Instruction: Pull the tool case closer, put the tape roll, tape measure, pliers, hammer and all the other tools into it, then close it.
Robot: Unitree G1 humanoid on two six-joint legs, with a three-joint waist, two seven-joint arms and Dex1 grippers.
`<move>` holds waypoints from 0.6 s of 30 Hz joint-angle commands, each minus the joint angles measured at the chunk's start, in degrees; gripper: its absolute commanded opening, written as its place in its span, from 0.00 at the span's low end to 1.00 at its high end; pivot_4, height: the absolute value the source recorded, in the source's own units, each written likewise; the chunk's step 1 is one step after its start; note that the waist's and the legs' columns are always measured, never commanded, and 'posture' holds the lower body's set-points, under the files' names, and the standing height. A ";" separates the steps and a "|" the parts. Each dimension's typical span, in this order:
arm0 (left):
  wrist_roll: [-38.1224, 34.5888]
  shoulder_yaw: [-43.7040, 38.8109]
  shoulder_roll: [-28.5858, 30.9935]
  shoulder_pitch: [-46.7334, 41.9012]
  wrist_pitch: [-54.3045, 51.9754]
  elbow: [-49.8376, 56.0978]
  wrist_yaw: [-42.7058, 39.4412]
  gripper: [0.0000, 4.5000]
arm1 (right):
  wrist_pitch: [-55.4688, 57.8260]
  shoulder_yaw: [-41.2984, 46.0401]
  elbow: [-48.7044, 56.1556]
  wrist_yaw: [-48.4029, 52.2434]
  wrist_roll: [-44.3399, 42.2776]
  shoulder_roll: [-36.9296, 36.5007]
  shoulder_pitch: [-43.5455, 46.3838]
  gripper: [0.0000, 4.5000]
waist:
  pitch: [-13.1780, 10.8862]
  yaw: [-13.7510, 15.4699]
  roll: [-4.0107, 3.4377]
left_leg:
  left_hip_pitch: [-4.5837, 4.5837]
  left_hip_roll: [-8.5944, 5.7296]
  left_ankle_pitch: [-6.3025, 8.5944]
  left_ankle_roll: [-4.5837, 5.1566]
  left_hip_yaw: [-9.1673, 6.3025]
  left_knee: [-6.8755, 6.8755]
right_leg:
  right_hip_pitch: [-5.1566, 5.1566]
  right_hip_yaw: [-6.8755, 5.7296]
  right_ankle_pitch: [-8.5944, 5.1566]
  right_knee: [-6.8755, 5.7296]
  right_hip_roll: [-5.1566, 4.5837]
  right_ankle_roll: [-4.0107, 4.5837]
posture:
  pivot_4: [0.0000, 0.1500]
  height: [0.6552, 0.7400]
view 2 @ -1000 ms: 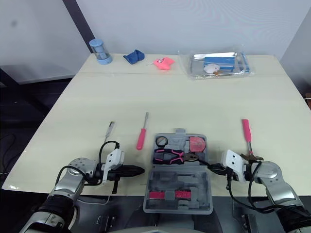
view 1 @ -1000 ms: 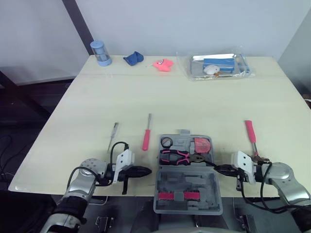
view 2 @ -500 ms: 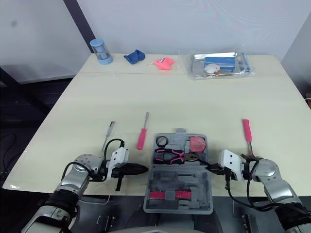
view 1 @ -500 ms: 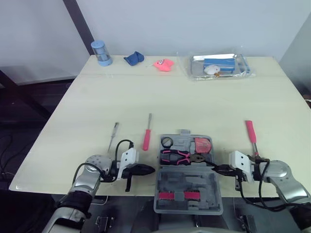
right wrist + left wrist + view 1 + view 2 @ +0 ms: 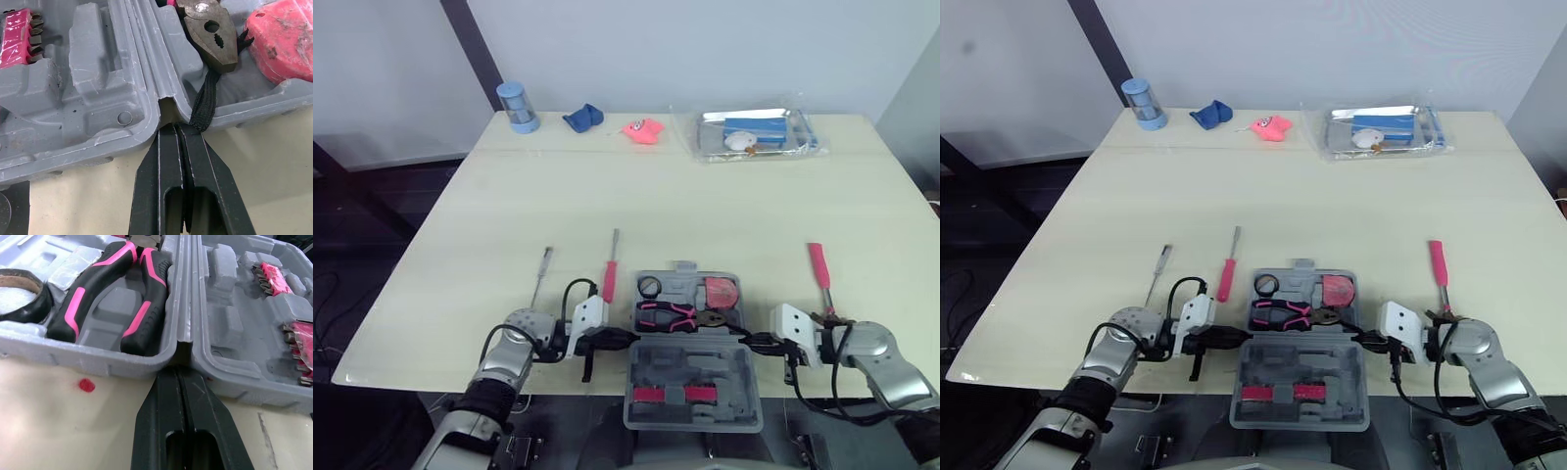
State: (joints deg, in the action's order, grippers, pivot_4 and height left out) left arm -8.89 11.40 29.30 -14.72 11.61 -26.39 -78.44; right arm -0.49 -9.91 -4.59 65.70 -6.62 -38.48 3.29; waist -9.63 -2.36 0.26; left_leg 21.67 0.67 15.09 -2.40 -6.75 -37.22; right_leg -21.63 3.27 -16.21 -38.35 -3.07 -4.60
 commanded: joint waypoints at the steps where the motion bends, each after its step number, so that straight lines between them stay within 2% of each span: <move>1: 0.99 1.66 -0.68 0.13 -0.93 0.79 0.64 0.00 | 0.56 0.16 2.80 -0.08 -1.01 -0.24 0.22 0.00 | 0.00 0.00 0.00 | 0.00 0.00 0.00 0.00 0.00 0.00 | 0.00 0.00 0.00 0.00 0.00 0.00 | 1.00 1.00; 18: 0.44 -0.60 -1.49 -2.98 -4.53 1.52 5.08 0.00 | 2.18 1.90 2.74 -2.91 -2.33 1.10 2.76 0.00 | -0.01 0.01 0.00 | 0.02 -0.01 0.00 0.00 -0.03 -0.02 | -0.01 -0.02 0.00 -0.04 -0.01 0.00 | 1.00 1.00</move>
State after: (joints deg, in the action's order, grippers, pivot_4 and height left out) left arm -8.34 11.19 28.66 -16.82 7.10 -25.50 -74.76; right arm 2.44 -8.85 -3.56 63.04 -7.15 -38.21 4.74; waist -9.64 -2.35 0.26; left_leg 21.69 0.66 15.09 -2.40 -6.78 -37.24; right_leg -21.64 3.25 -16.21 -38.39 -3.07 -4.60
